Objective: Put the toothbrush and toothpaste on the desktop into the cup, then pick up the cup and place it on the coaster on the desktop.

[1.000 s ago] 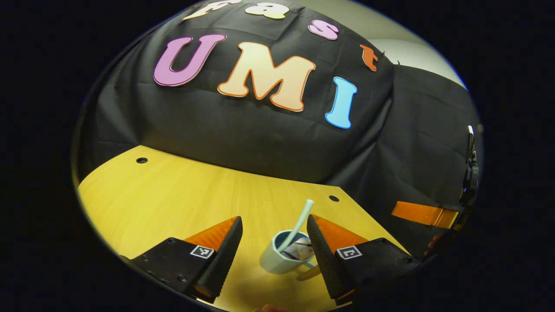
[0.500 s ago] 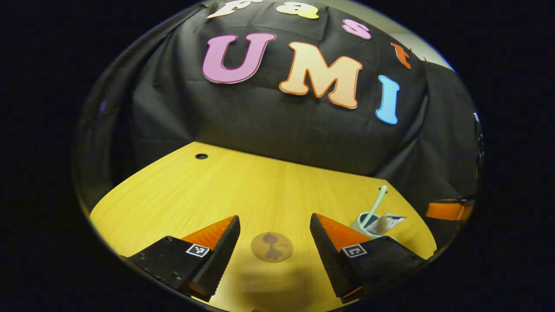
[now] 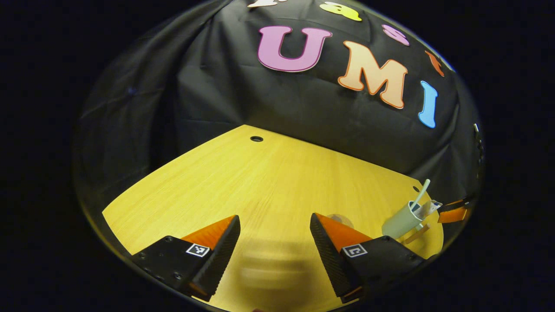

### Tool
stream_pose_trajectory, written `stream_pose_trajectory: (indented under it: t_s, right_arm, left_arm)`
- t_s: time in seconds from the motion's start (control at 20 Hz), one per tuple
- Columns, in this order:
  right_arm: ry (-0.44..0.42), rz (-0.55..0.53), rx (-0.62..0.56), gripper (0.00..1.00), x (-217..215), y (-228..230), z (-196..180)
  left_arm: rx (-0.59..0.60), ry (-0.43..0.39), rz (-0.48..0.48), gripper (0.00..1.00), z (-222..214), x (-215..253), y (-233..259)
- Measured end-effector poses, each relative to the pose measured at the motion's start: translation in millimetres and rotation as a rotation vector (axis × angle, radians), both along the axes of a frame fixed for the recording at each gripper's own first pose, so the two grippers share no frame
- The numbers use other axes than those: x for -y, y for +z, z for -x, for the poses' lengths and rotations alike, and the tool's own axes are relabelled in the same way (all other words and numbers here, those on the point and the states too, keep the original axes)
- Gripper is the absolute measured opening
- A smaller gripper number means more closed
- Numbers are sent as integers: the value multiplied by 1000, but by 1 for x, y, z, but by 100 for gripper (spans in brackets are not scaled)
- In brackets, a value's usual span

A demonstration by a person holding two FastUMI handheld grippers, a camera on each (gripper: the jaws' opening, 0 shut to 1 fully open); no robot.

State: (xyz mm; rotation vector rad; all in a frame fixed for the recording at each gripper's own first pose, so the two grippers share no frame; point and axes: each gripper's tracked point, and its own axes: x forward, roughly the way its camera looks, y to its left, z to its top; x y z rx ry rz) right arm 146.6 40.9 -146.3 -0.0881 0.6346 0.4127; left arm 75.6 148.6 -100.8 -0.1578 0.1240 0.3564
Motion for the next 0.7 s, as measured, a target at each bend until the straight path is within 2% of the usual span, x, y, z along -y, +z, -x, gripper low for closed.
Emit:
stream_pose_trajectory:
  t_s: [0.05,0.2,0.25,0.4,0.5,0.55,0.7]
  right_arm:
    - [17,23,-26,94,-4,-5,-1]
    - [46,106,-99,94,-6,-19,-8]
    - [50,125,-119,99,-7,-23,-10]
    - [57,169,-185,98,-7,-36,-13]
    - [53,194,-229,95,-5,-44,-16]
    - [49,202,-256,99,-4,-48,-18]
    - [45,230,-318,99,-2,-58,-24]
  left_arm:
    - [-4,13,6,94,5,-8,-2]
    - [-19,44,30,94,18,-25,-10]
    - [-26,53,37,94,20,-30,-13]
    - [-41,63,66,95,24,-36,-22]
    - [-52,58,82,95,24,-35,-26]
    - [-57,52,89,95,23,-36,-29]
    - [-78,22,112,95,17,-28,-36]
